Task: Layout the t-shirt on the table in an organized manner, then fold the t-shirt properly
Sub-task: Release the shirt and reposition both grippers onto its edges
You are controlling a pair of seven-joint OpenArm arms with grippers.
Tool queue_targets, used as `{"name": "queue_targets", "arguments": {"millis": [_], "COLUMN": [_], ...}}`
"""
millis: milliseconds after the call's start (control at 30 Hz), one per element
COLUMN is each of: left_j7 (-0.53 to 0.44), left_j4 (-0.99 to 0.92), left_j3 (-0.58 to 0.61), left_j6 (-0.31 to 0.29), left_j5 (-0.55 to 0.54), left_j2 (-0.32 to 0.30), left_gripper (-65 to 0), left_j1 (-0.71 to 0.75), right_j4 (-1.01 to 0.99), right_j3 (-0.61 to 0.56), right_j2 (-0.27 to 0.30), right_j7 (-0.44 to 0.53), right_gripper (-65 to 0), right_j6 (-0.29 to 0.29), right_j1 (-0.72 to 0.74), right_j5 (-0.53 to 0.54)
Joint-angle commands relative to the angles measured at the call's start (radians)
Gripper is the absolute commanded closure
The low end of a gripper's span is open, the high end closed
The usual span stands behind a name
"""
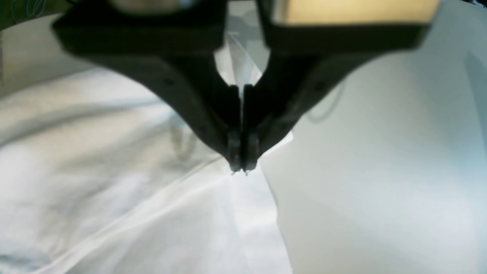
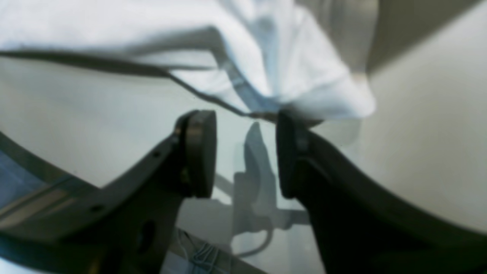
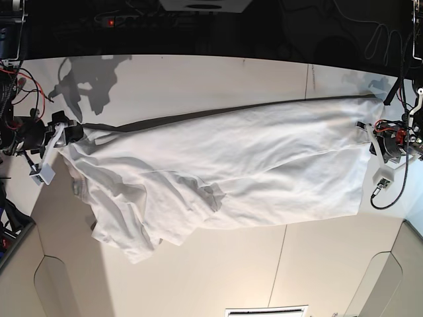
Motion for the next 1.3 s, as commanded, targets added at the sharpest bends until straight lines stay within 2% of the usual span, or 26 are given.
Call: {"name": "queue_targets", "arguments": {"millis": [0, 267, 300, 400, 533, 667, 767, 867, 933, 1000, 1167, 1267], "left_j7": [-0.011, -0.026, -0.026, -0.027, -0.031, -0.037, -0.037, -0.038, -0.041, -0.045, -0.045, -0.076], "left_j4": [0.013, 0.013, 0.013, 0.013, 0.013, 0.012, 0.012, 0.012, 0.012, 0.012, 0.012, 0.012], "left_j3": [-0.008, -0.008, -0.008, -0.008, -0.008, -0.008, -0.008, -0.008, -0.008, -0.008, -0.008, -0.008], "left_j6": [-0.013, -0.015, -0.015, -0.015, -0.015, -0.019, -0.041, -0.040, -0.040, -0.040, -0.040, -0.040], "left_j5": [-0.003, -0.042, -0.051, -0.059, -0.059, -0.058, -0.058, -0.058, -0.058, -0.058, -0.058, -0.059], "left_j2": [-0.022, -0.022, -0.022, -0.021, -0.018, -0.002, 0.011, 0.014, 0.014, 0.014, 0.014, 0.014], "left_gripper": [-0.9, -0.9, -0.9, -0.9, -0.9, -0.9, -0.9, -0.9, -0.9, -0.9, -0.9, -0.9], "left_j1": [-0.016, -0.016, -0.016, -0.016, -0.016, -0.016, -0.013, -0.010, -0.010, -0.010, -0.010, -0.010], "right_j4": [0.016, 0.190, 0.208, 0.207, 0.134, 0.023, -0.033, -0.037, -0.036, -0.036, -0.019, 0.029], "right_j3": [0.008, 0.008, 0.008, 0.008, 0.007, 0.007, 0.007, 0.007, 0.007, 0.007, 0.007, 0.007], "right_j2": [0.023, 0.018, 0.014, -0.012, -0.071, -0.092, -0.085, -0.068, -0.057, -0.048, -0.044, -0.045], "right_j7": [0.014, 0.138, 0.161, 0.223, 0.237, 0.237, 0.219, 0.115, 0.047, 0.021, -0.005, -0.002], "right_gripper": [-25.9, -25.8, -24.5, -14.9, -0.9, 0.0, 0.0, 0.0, 0.0, 0.0, 0.0, 0.0], "right_j6": [0.000, 0.000, 0.000, -0.005, -0.008, -0.008, -0.040, -0.064, -0.068, -0.067, -0.067, -0.066], "right_j1": [0.020, 0.023, 0.023, 0.025, 0.025, 0.025, 0.021, 0.011, 0.011, 0.011, 0.011, 0.012], "right_j5": [0.011, 0.031, 0.015, -0.065, -0.118, -0.203, -0.280, -0.275, -0.236, -0.185, -0.124, -0.063]}}
